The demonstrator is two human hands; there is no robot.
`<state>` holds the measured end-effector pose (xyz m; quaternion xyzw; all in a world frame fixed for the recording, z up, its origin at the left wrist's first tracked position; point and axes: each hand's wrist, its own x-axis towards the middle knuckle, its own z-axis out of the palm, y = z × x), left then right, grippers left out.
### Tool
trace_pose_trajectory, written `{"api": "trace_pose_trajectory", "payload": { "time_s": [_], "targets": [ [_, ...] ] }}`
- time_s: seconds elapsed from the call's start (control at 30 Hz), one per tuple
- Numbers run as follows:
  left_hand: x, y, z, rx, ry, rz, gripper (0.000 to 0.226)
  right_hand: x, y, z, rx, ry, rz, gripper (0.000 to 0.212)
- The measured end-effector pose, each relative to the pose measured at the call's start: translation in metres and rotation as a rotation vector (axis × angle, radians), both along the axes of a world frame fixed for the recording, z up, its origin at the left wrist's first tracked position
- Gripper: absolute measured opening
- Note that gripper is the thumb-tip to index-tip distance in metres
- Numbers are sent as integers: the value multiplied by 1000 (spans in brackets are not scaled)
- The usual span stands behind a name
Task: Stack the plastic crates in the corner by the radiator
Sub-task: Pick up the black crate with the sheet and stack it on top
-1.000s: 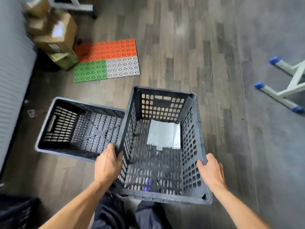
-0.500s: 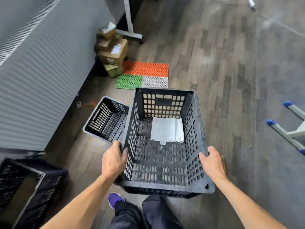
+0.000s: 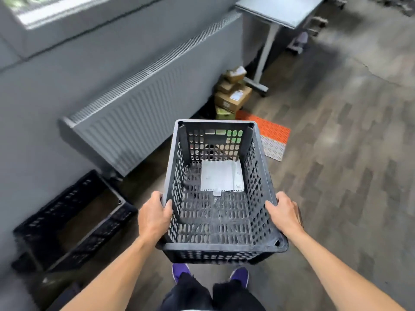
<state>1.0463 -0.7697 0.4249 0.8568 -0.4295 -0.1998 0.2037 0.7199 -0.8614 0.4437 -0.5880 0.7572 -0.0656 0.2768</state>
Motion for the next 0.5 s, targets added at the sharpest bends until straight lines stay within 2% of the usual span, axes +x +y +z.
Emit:
{"api": "trace_pose_trajectory", "payload": {
  "time_s": [0.23,0.5],
  "targets": [
    [102,72,11,-8,32,307,17,138,-22,10,-22,-9,308,24],
    [166,131,18,5,31,652,15,271,-46,10,-44,20,678,27]
  ]
}}
